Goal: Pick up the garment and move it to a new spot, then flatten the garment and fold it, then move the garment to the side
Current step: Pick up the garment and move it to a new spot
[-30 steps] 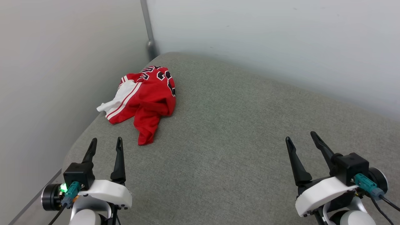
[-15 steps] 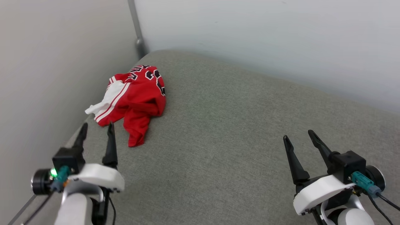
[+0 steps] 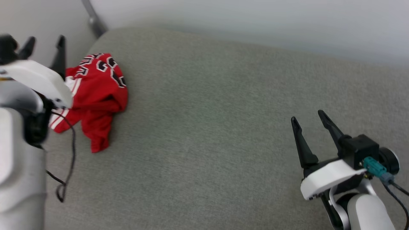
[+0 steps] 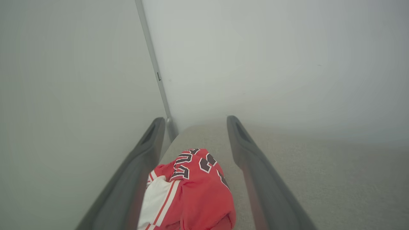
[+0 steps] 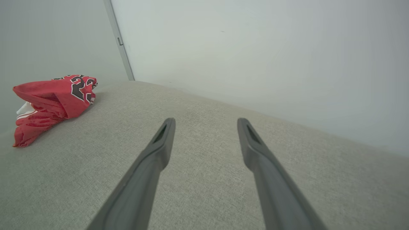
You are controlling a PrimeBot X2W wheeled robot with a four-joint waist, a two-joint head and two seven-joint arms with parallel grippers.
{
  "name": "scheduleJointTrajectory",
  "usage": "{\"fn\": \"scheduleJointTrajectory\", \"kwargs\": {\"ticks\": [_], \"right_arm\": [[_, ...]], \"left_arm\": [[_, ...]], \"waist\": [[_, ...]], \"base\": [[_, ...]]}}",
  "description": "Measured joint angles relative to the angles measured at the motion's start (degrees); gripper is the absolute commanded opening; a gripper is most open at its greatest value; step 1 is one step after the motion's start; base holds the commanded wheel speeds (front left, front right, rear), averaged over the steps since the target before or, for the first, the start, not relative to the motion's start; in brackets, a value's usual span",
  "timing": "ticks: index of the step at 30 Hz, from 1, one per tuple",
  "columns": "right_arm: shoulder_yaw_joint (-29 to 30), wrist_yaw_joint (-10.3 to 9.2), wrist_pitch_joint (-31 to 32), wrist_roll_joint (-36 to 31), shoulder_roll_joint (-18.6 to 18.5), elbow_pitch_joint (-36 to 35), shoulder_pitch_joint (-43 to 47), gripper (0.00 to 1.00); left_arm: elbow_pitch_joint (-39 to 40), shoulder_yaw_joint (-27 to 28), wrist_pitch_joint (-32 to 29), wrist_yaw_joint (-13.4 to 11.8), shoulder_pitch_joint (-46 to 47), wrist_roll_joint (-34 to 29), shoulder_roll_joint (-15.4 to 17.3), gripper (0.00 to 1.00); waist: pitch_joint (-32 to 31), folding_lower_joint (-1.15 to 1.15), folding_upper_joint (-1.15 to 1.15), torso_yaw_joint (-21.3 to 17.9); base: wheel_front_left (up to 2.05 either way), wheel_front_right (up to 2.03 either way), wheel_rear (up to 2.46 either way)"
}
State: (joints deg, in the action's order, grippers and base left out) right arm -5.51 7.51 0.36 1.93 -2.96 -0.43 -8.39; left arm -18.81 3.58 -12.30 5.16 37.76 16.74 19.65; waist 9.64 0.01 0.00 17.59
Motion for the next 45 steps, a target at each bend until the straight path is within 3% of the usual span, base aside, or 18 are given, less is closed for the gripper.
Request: {"fn": "scheduleJointTrajectory", "kwargs": {"ticks": [7, 8, 11, 15, 24, 25, 27, 28, 36, 45], "right_arm": [[0.31, 0.0, -0.9, -0.1, -0.23, 0.02, -3.31, 1.0], [0.16, 0.0, -1.27, -0.05, -0.25, 0.33, -3.77, 1.0], [-0.22, -0.01, -1.86, 0.08, -0.37, 0.82, -5.02, 1.0], [-0.73, 0.0, -2.38, 0.22, -0.48, 1.34, -6.08, 1.0], [-0.82, 0.0, -2.41, 0.64, -1.3, 1.23, -7.73, 1.0], [-0.79, 0.0, -2.38, 0.64, -1.4, 1.2, -7.8, 1.0], [-0.71, 0.0, -2.33, 0.64, -1.52, 1.18, -7.81, 1.0], [-0.67, 0.0, -2.29, 0.64, -1.54, 1.18, -7.81, 1.0], [-0.33, 0.0, -2.27, 0.69, -1.42, 1.87, -7.37, 1.0], [1.4, -0.01, -2.92, 1.21, -0.6, 3.08, -3.85, 1.0]], "left_arm": [[-5.44, 2.5, -22.64, 0.47, 4.67, 5.76, 6.8, 1.0], [-6.91, 3.26, -28.02, 0.38, 4.71, 7.0, 8.4, 1.0], [-8.9, 4.92, -33.39, -0.09, 3.63, 9.05, 10.12, 1.0], [-10.71, 7.38, -37.34, -1.19, 1.1, 11.59, 10.96, 1.0], [-12.02, 10.31, -37.43, -2.71, -1.22, 15.12, 9.79, 1.0], [-12.03, 10.43, -37.18, -2.87, -1.21, 15.28, 9.5, 0.53], [-12.33, 10.69, -37.22, -2.86, -1.04, 16.46, 8.59, 0.24], [-12.46, 10.67, -37.41, -2.8, -0.94, 16.81, 8.32, 0.02], [-12.05, 8.65, -33.32, -2.02, -0.94, 14.35, 8.56, 0.0], [-8.87, 3.72, -16.59, -0.13, 3.4, 6.05, 11.85, 0.0]], "waist": [[6.82, 0.01, 0.0, -4.64], [8.65, 0.01, 0.0, -5.88], [11.15, 0.01, 0.0, -7.58], [14.07, 0.01, 0.0, -9.57], [18.75, 0.01, 0.0, -12.08], [18.98, 0.0, 0.0, -12.18], [19.06, 0.0, 0.0, -12.19], [18.92, 0.0, 0.0, -12.13], [15.37, 0.0, 0.0, -11.63], [7.87, 0.0, 0.0, -10.48]], "base": [[0.0, 0.0, 0.0], [0.0, 0.0, 0.0], [0.0, 0.0, 0.0], [0.0, 0.0, 0.0], [0.0, 0.0, 0.0], [0.0, 0.0, 0.0], [0.0, 0.0, 0.0], [0.0, 0.0, 0.0], [0.0, 0.0, 0.0], [0.0, 0.0, 0.0]]}}
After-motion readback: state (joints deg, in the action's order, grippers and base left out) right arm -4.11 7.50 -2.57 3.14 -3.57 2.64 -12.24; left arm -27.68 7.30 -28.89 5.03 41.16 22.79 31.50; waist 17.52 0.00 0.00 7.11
